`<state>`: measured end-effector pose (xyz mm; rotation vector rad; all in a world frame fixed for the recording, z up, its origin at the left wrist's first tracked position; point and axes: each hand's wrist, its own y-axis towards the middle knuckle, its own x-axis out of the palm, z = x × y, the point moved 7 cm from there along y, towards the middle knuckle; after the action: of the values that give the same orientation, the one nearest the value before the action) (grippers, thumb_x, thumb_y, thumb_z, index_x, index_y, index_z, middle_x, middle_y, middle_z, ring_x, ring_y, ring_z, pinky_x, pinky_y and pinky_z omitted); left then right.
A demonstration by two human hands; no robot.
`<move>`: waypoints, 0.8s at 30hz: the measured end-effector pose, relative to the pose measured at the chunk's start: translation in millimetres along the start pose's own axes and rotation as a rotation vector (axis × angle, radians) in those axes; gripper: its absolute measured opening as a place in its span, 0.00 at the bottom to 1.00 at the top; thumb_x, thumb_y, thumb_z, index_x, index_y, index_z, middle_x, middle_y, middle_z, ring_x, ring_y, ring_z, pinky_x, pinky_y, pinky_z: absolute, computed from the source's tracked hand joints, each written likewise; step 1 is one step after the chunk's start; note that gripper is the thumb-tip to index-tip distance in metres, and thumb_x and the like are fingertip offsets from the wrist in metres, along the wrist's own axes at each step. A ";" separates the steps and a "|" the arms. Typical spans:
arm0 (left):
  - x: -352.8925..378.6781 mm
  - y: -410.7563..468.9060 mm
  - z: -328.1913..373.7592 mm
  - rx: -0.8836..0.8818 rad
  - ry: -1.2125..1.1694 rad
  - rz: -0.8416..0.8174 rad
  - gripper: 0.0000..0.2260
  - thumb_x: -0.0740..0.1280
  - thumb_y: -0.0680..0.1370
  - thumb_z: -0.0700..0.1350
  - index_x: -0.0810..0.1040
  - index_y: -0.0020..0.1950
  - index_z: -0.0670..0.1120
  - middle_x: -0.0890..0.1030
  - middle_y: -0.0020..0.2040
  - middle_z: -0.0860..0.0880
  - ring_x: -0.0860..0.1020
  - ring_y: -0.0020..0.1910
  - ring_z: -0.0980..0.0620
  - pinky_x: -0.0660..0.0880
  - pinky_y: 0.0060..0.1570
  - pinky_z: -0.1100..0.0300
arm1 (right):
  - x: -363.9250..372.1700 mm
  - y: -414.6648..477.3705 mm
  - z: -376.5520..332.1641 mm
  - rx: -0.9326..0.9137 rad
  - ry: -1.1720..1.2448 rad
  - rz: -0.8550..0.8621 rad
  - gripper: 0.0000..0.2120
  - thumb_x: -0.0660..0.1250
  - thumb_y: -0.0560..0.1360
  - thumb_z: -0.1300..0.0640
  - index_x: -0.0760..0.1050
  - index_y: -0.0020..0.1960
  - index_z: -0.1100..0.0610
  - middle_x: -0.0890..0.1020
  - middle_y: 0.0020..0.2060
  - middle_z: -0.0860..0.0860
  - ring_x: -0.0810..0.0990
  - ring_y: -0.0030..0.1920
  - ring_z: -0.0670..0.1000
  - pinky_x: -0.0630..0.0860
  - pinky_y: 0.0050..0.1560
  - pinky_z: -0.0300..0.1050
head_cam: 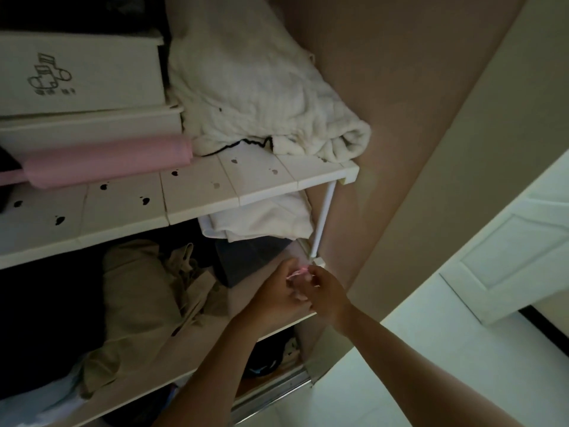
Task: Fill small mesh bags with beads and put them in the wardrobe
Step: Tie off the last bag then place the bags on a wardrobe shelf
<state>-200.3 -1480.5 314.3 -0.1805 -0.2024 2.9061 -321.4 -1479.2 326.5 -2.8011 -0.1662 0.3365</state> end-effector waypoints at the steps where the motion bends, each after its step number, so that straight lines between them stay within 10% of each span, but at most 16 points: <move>1: 1.9 3.3 -0.4 0.022 0.025 -0.010 0.19 0.80 0.67 0.56 0.78 0.54 0.62 0.84 0.54 0.54 0.84 0.53 0.52 0.82 0.48 0.54 | -5.8 -0.9 6.4 0.001 0.008 0.026 0.08 0.70 0.79 0.53 0.79 0.56 0.55 0.85 0.45 0.52 0.82 0.35 0.41 0.73 0.31 0.32; 7: 7.6 37.5 -17.5 -0.018 0.287 0.055 0.10 0.71 0.77 0.47 0.80 0.59 0.49 0.83 0.56 0.49 0.82 0.54 0.50 0.79 0.58 0.48 | -22.7 4.2 52.2 -0.024 -0.212 0.137 0.10 0.69 0.78 0.58 0.71 0.40 0.55 0.75 0.35 0.47 0.74 0.34 0.39 0.71 0.39 0.32; 11: 20.1 58.7 -26.5 -0.006 0.455 0.117 0.11 0.67 0.79 0.38 0.78 0.61 0.36 0.78 0.60 0.35 0.79 0.44 0.54 0.72 0.43 0.73 | -20.1 13.6 63.8 -0.085 -0.274 0.155 0.05 0.67 0.78 0.58 0.76 0.45 0.58 0.76 0.36 0.44 0.76 0.36 0.47 0.69 0.35 0.29; 15: 33.9 73.8 -31.8 -0.073 0.402 0.054 0.04 0.70 0.76 0.41 0.84 0.46 0.48 0.85 0.46 0.50 0.82 0.46 0.55 0.79 0.51 0.59 | -23.3 18.7 76.2 -0.038 -0.310 0.163 0.08 0.64 0.81 0.51 0.75 0.59 0.52 0.80 0.51 0.53 0.81 0.48 0.52 0.76 0.49 0.41; 18: 35.9 74.7 -36.2 -0.085 0.348 0.050 0.06 0.74 0.71 0.53 0.81 0.35 0.58 0.82 0.34 0.65 0.79 0.38 0.70 0.75 0.43 0.69 | -30.9 14.1 76.9 -0.055 -0.400 0.259 0.18 0.64 0.82 0.54 0.72 0.71 0.55 0.78 0.64 0.54 0.78 0.60 0.57 0.74 0.64 0.49; 24: 37.0 72.3 -50.6 -0.161 0.074 0.076 0.04 0.73 0.72 0.47 0.84 0.44 0.49 0.87 0.44 0.48 0.84 0.43 0.58 0.82 0.47 0.59 | -29.5 4.8 59.1 -0.221 -0.579 0.371 0.21 0.68 0.79 0.55 0.74 0.71 0.56 0.74 0.69 0.55 0.80 0.60 0.58 0.79 0.57 0.52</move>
<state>-244.5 -1535.7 249.7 -0.3291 -0.4255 2.9508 -364.2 -1470.8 276.7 -2.8523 0.2066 1.2838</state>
